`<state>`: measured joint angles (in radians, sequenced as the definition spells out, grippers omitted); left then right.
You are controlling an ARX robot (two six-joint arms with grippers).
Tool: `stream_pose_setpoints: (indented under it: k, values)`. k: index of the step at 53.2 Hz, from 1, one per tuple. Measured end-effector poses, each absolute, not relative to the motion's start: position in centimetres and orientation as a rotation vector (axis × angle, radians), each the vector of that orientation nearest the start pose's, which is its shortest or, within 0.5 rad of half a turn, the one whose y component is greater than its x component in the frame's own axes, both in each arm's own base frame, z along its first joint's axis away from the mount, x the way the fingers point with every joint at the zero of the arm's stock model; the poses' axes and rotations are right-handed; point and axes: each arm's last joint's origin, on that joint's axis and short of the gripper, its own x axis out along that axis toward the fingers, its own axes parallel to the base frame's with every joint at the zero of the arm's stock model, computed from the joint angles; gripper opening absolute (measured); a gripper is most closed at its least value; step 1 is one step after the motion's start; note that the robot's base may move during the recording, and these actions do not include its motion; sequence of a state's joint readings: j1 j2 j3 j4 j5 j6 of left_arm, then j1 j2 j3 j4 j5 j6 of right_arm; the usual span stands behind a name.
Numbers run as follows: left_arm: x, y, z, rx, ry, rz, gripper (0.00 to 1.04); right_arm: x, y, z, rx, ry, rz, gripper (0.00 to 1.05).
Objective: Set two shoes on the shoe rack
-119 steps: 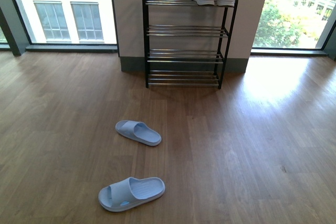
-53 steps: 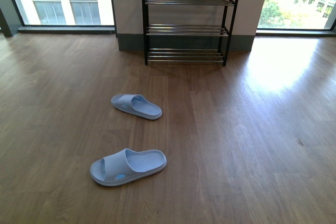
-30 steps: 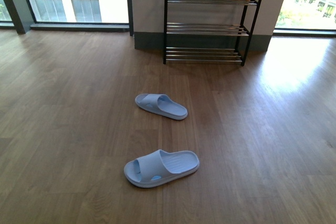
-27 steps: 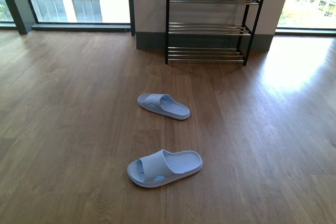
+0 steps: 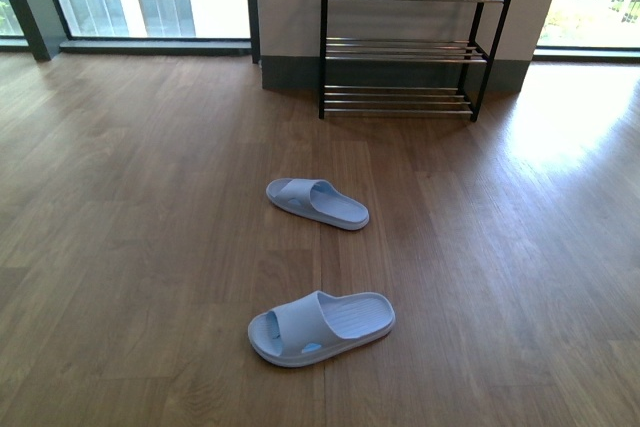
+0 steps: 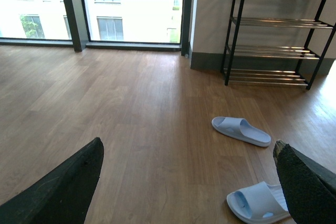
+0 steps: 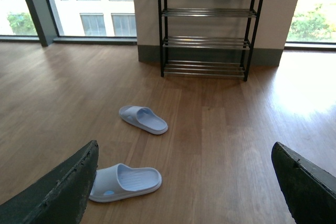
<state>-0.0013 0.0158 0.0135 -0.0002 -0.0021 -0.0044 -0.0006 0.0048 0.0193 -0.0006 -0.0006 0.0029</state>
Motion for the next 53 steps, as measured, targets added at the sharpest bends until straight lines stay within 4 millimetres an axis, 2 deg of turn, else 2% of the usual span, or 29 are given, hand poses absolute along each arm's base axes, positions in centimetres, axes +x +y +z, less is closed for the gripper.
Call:
stream_pose_setpoints:
  k: [53]
  values:
    - [9.79, -0.01, 16.68, -0.004, 0.003, -0.001, 0.95, 9.68, -0.01, 16.97, 0.003, -0.014, -0.001, 0.96]
